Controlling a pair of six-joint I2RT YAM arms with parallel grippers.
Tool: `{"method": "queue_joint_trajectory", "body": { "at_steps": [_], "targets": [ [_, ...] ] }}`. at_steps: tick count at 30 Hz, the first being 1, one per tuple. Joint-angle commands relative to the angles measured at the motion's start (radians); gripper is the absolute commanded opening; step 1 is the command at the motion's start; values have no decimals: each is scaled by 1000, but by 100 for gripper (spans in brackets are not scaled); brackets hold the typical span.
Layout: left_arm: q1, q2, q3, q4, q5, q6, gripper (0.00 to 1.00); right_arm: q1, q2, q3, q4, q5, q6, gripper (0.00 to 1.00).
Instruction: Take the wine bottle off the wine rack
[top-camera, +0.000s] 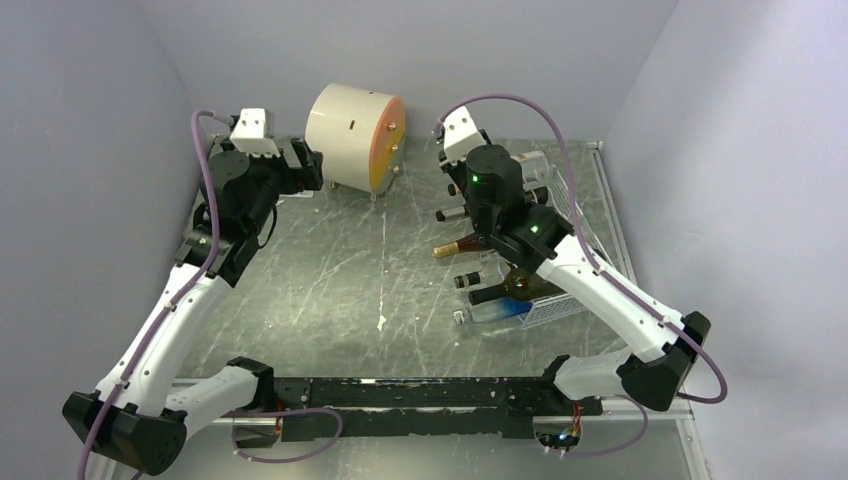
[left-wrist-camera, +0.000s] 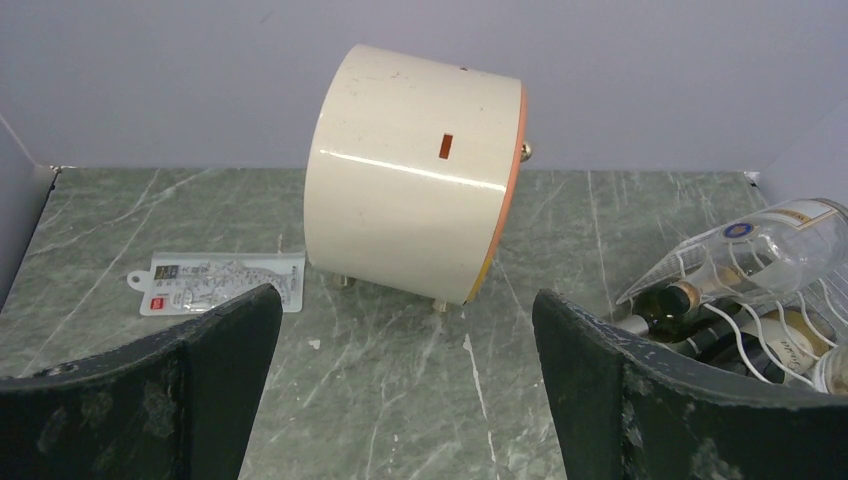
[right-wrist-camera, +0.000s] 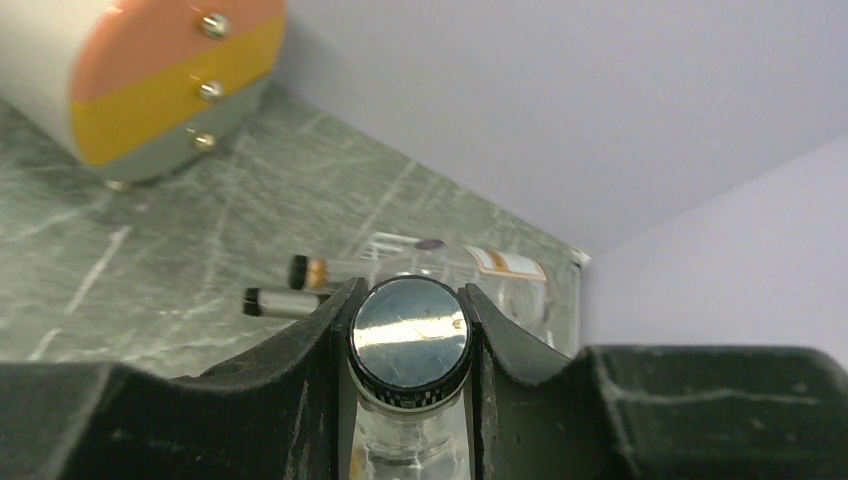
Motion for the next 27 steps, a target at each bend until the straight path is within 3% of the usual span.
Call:
{"method": "queue_joint_trajectory", "body": {
  "at_steps": [1, 7, 16, 27],
  "targets": [
    [-2, -18, -1, 22, -6, -7, 99, 13, -7, 91, 89, -150, 7, 0],
    [-2, -21, 0, 17, -27, -7, 99, 18, 72, 154, 102, -303, 123, 0],
    [-1, -32, 5, -3, -133, -21, 99, 19, 213, 147, 300, -549, 326, 0],
    [0, -126, -42, 21, -307, -47, 99, 22, 473, 252, 571, -632, 446, 0]
  ]
}}
